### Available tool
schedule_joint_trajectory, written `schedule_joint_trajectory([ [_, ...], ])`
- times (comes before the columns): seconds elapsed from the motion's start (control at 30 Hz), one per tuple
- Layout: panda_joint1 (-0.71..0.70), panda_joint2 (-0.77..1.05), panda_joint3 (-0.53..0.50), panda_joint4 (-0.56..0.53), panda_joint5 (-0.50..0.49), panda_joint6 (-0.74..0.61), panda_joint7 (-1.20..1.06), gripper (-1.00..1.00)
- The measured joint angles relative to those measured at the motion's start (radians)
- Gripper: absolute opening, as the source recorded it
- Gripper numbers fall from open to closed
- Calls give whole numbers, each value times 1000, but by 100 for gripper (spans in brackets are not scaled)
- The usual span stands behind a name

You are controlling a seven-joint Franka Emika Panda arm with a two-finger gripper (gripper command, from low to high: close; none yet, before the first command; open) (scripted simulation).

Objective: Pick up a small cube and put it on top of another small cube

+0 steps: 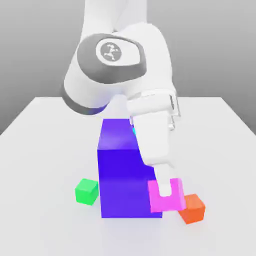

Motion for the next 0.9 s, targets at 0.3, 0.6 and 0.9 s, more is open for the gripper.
schedule_joint_trajectory([
  [0.3,-31,-32,-145,-6,-422,170,29,-100],
  [0.6,34,36,-301,-148,-709,268,201,-100],
  [0.9,-43,216,-270,-213,-573,143,75,100],
])
